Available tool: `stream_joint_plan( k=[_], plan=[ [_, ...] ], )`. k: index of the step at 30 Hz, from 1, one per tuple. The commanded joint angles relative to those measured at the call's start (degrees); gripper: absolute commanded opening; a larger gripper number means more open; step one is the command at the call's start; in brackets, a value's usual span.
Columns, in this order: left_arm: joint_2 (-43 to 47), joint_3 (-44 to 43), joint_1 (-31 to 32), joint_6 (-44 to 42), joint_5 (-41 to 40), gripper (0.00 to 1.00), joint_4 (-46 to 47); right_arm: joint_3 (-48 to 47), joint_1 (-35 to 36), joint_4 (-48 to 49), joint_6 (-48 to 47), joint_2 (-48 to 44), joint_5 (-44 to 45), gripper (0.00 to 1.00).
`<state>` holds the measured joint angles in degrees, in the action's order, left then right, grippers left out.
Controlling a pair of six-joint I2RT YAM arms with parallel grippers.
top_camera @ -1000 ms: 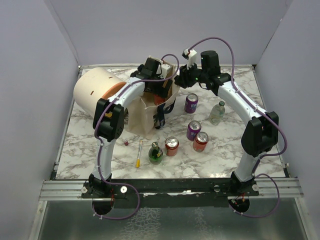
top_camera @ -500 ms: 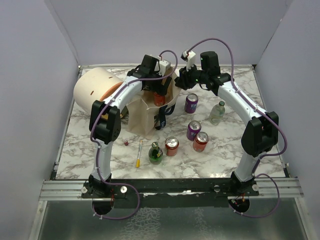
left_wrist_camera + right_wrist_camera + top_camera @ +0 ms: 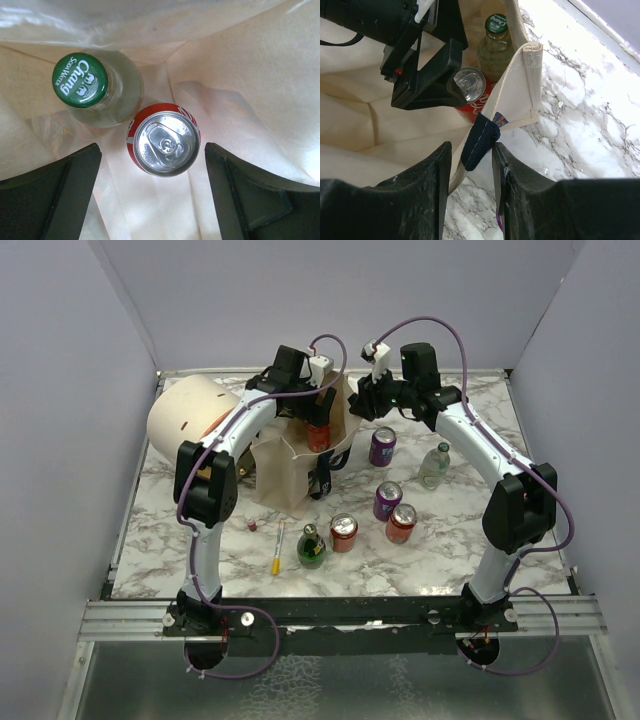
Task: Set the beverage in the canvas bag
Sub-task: Place the drink in the canvas bag, then pick up the drink from the center of the board.
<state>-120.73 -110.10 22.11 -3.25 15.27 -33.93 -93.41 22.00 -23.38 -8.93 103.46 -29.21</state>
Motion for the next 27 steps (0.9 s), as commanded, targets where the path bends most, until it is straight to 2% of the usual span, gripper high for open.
stream_joint_plan(
  k=[1,12,19,27],
  plan=[
    [2.86,1.52,-1.52,1.15,4.11,0.85,1.69,-1.63,-0.06,-2.44,-0.96,1.11,-1.11,0.38],
    [0.56,3.88,-1.53,0.35,6.48,0.8,3.82,-2.26,-0.03,-2.79,-1.6,1.57,0.11,0.38],
    [-1.4,3.82,-1.44,-1.27,8.36,0.71,4.49,-2.09,-0.08,-3.19,-1.62,1.48,0.79,0.38],
    [-1.43,6.55,-1.45,-3.44,8.56,0.71,9.23,-2.29,-0.13,-3.49,-1.62,1.66,1.04,0.38]
  ],
)
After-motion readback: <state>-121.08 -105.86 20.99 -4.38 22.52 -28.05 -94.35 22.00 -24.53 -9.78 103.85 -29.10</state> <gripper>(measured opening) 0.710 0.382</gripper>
